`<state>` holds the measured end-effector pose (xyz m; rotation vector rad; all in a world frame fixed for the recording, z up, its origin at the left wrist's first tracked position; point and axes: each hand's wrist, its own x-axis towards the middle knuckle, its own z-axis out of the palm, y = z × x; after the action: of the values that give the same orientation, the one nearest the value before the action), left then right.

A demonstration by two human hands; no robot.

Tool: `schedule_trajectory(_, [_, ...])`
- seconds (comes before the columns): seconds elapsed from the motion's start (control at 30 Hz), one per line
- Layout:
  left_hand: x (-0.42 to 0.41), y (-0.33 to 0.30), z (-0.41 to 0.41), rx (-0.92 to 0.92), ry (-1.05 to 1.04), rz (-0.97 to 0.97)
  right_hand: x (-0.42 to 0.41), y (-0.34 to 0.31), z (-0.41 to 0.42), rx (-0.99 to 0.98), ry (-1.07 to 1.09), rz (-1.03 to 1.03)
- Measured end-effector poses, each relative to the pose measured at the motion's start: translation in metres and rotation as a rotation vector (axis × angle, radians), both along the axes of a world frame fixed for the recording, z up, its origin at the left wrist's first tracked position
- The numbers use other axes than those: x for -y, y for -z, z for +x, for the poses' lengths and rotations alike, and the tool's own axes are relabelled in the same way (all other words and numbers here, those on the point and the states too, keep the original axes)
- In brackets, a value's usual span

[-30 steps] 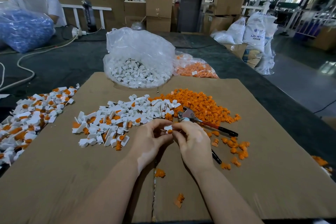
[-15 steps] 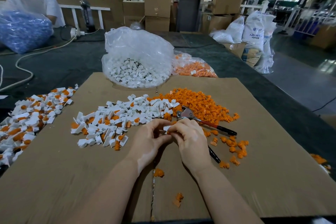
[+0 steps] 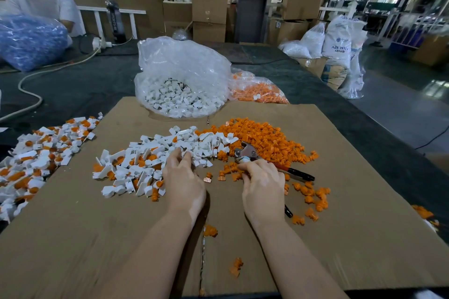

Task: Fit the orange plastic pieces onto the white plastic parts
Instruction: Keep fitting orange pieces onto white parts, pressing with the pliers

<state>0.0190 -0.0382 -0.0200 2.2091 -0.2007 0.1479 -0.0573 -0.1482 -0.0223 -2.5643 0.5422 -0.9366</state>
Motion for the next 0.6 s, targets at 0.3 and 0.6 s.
schedule_trajectory(0.3, [-0.0047,0.0032,-0.0042,0.168,-0.008,-0.006,-0.0037,-0.0015,0.0018,0.066,-0.043,-0.185])
schedule_trajectory(0.6, [-0.0027,0.0050,-0.0019,0.154,0.100,0.157,-0.0093,-0.0003,0.0046,-0.064,-0.100,-0.386])
